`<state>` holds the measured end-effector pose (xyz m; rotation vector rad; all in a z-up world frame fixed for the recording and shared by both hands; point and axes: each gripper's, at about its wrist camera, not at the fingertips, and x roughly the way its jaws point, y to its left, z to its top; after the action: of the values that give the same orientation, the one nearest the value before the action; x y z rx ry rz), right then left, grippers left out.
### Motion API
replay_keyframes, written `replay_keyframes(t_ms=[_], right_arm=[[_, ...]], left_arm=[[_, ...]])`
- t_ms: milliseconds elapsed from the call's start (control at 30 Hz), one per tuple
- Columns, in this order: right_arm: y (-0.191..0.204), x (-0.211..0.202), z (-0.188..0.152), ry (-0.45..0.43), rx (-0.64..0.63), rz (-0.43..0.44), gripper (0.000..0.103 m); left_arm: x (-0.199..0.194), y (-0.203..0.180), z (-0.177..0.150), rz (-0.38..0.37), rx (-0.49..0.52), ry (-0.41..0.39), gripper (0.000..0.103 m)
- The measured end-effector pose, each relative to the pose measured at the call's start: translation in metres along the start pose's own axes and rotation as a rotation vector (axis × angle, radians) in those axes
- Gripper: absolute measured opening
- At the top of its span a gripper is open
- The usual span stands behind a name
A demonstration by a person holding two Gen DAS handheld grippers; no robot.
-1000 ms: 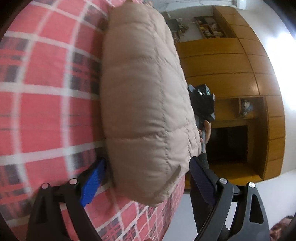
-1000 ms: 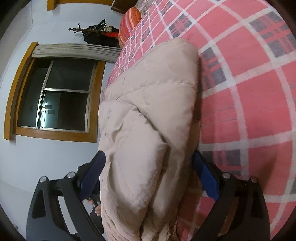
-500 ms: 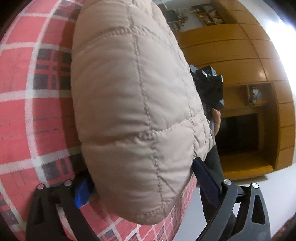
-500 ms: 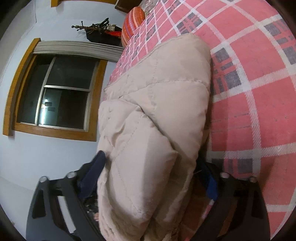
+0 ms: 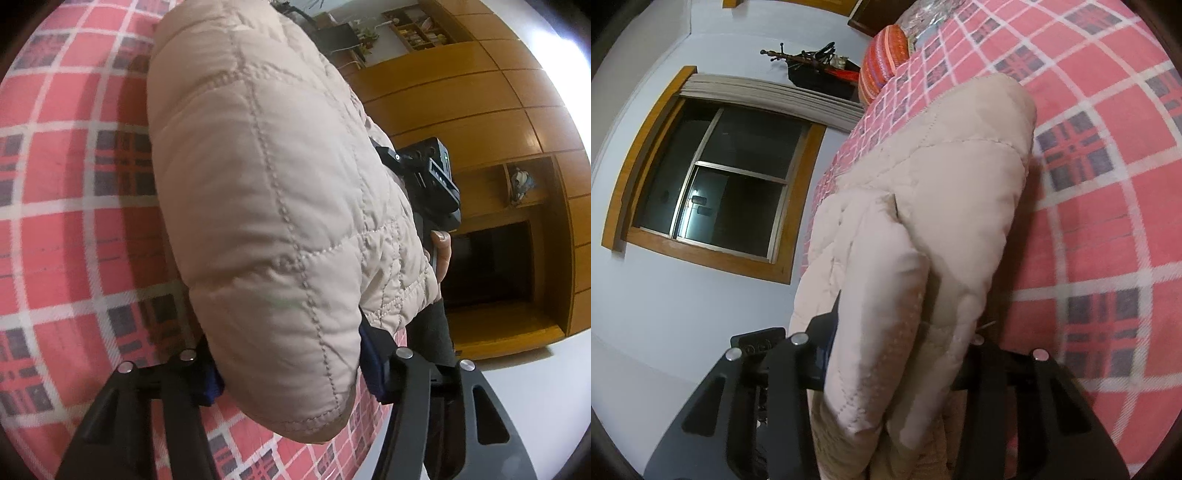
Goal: Fold large clothes
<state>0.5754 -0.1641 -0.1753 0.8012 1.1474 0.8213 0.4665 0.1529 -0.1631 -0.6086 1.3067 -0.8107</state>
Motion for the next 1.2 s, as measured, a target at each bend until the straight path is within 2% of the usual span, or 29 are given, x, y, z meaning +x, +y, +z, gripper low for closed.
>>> replay_keyframes(t_ms=[400,733,933,1133,1200], right_arm=[[0.06,0.054,-0.034,0.045,-0.074,0.069,0.041],[0.119,0.125,-0.098,0.144,-0.134,0.094,0.041],[0.118,0.162,-0.132,0.21,-0.108,0.097,0.041],[0.1,0.174,-0.135,0.215,-0.046,0.099,0.042],[0.099,0.174,-0.136,0.216,-0.043,0.084,0.052]], left_arm=[[-0.049,0.002,-0.024,0.042,0.024,-0.062,0.059],[-0.078,0.034,-0.066,0.017,-0.025,-0.1,0.059],[-0.088,0.065,-0.1,-0.012,-0.05,-0.117,0.059],[-0.077,0.083,-0.102,-0.058,-0.068,-0.12,0.062],[-0.079,0.087,-0.103,-0.084,-0.074,-0.126,0.064]])
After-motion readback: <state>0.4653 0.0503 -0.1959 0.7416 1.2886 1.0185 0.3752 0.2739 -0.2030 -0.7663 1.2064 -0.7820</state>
